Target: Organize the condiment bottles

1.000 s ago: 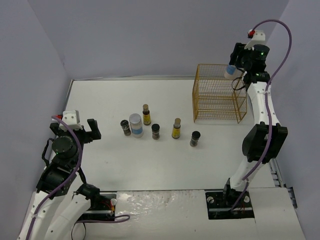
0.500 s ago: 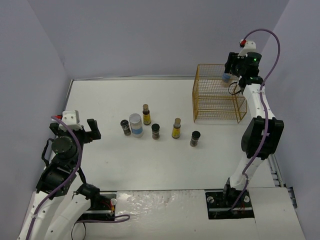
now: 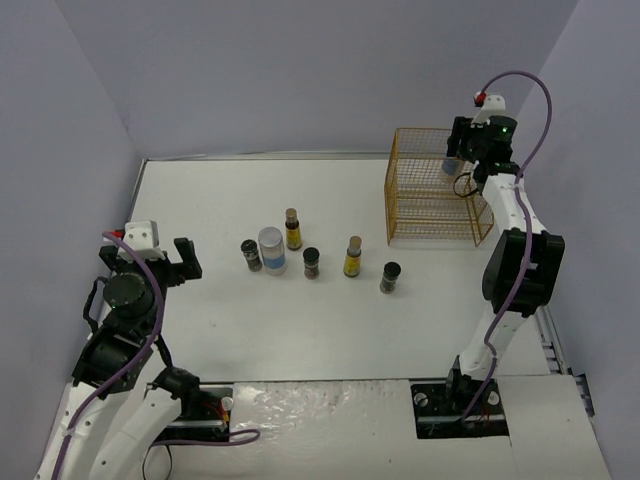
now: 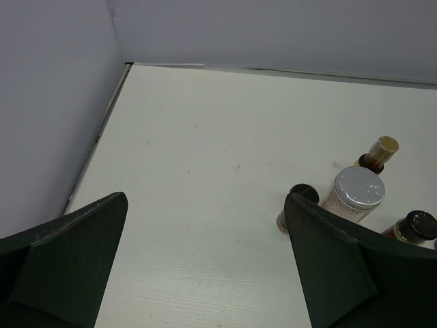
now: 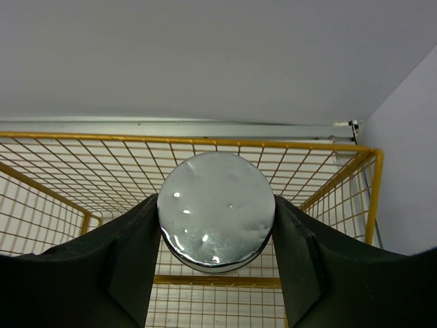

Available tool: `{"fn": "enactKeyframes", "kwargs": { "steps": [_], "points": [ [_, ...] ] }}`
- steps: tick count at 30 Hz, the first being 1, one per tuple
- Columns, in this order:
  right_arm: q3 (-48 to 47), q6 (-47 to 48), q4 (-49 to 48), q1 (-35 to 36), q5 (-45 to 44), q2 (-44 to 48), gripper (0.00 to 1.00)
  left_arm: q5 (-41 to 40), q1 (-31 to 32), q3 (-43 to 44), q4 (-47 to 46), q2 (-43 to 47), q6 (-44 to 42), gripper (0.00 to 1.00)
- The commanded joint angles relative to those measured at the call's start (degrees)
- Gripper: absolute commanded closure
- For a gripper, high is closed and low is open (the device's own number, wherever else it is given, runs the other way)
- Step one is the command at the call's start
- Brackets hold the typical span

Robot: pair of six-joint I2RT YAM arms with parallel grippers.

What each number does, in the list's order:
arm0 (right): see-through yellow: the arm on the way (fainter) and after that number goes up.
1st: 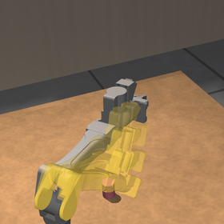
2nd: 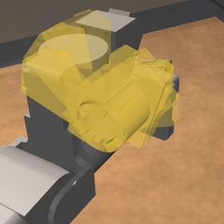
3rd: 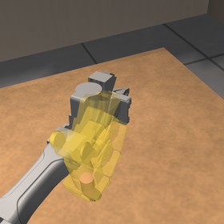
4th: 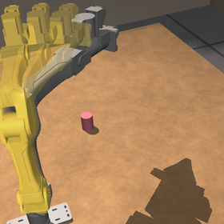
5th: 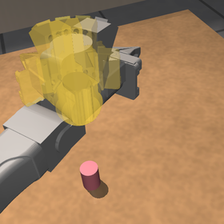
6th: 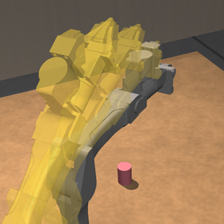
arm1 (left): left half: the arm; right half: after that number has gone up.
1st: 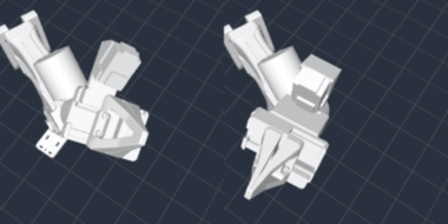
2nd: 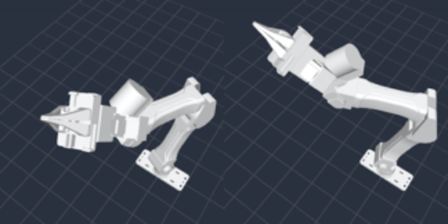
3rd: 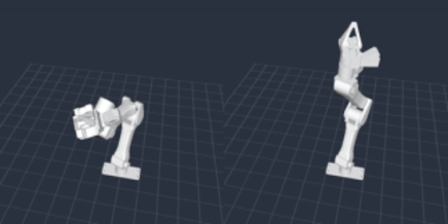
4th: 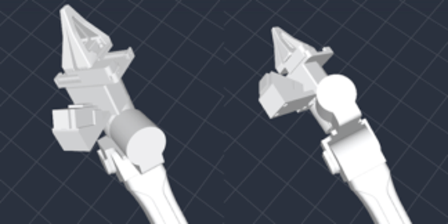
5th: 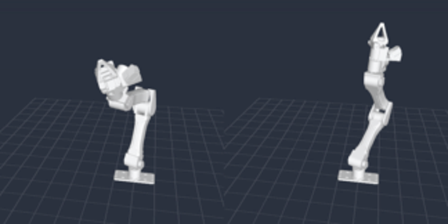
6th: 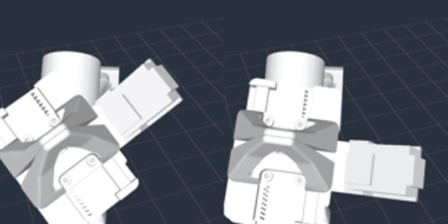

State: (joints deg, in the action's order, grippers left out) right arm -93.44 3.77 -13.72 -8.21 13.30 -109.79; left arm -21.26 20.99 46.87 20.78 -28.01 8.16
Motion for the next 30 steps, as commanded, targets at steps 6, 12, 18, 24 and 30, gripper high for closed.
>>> {"fn": "enactKeyframes", "kwargs": {
  "steps": [6, 12, 18, 24, 30],
  "points": [
    [4.1, 0.2, -10.8, -1.8, 0.5, -1.0, 0.93, 0.2, 0.2, 0.8, -2.9, -1.6, 0.0, 0.03],
    [5.2, 0.3, -10.9, -1.9, 0.0, -1.0, 0.64, 0.3, 0.2, 0.8, -2.9, -1.6, -0.1, 0.03],
    [5.7, 0.4, -10.0, -1.9, 0.4, 0.0, 0.22, 0.3, 0.2, 0.8, -2.9, -1.4, -0.1, 0.03],
    [4.3, -0.1, -6.2, -1.9, 0.5, 3.1, 0.05, 0.4, 0.2, 0.8, -3.0, -1.0, -0.1, 0.03],
    [0.7, -2.7, 1.1, -0.7, 4.4, 9.9, 0.0, 0.7, 0.2, 0.8, -3.2, -0.9, -0.1, 0.03]
  ]
}}
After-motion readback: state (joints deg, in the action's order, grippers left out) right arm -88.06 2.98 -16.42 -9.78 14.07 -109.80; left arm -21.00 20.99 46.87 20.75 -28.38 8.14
